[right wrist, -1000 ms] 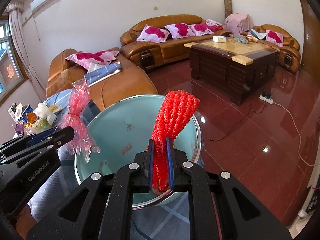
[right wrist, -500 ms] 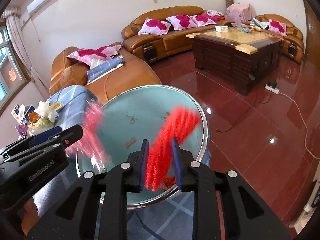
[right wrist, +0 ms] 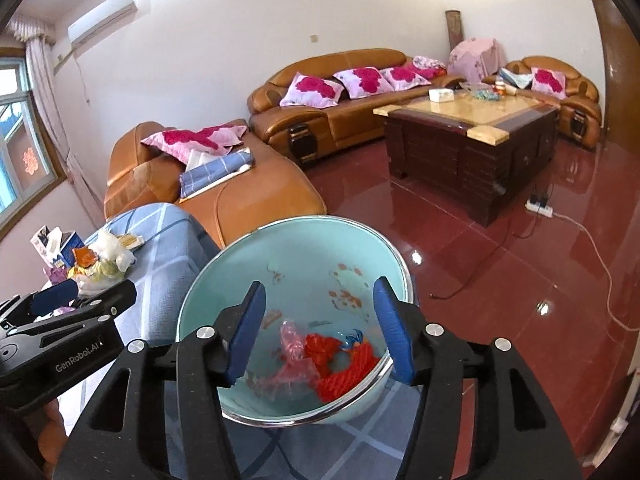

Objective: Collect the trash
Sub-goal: 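Move both tools back toward the remaining trash on the table, then grasp the purple snack bag with the right tool while the left tool grasps the yellow sponge, then carry the purple bag and yellow sponge over the teal bucket, then open both tools to drop the purple bag and sponge into the bucket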

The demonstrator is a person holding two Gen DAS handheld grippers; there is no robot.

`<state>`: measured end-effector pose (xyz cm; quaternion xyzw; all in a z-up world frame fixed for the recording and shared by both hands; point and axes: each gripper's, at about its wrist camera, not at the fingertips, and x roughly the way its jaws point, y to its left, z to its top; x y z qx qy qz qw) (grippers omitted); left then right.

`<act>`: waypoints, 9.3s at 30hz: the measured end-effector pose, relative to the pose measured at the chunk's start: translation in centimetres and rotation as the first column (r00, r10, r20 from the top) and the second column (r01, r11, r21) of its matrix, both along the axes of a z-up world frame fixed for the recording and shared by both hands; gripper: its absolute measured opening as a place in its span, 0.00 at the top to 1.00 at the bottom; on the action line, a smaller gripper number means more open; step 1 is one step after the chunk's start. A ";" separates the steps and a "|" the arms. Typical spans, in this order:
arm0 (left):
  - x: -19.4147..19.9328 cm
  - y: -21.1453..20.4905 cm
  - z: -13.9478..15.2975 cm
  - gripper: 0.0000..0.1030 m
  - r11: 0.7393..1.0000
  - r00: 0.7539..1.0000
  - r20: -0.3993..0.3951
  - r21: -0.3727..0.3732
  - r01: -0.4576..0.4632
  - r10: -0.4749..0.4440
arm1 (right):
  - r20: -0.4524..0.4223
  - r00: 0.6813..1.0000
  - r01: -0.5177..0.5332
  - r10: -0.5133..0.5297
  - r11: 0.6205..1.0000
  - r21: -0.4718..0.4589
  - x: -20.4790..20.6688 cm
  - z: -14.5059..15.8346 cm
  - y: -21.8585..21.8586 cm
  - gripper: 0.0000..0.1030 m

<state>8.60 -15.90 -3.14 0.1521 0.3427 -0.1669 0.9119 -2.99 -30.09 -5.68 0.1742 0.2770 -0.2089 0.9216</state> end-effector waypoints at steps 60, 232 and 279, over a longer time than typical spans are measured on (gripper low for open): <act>5.0 23.5 -2.6 0.31 0.916 0.912 -0.126 -0.040 -0.398 0.391 | -0.069 0.941 -0.336 0.330 0.937 -0.101 9.3 1.1 15.5 0.38; 1.6 -2.9 -0.6 0.59 0.995 0.994 -0.075 0.045 0.086 -0.083 | -0.090 0.996 0.001 0.003 0.999 0.044 1.4 -2.8 0.2 0.80; 1.8 -4.4 -0.5 0.24 0.995 0.993 -0.077 0.027 0.094 -0.092 | -0.006 0.994 0.111 -0.111 0.993 0.037 -0.8 -1.9 -1.9 0.53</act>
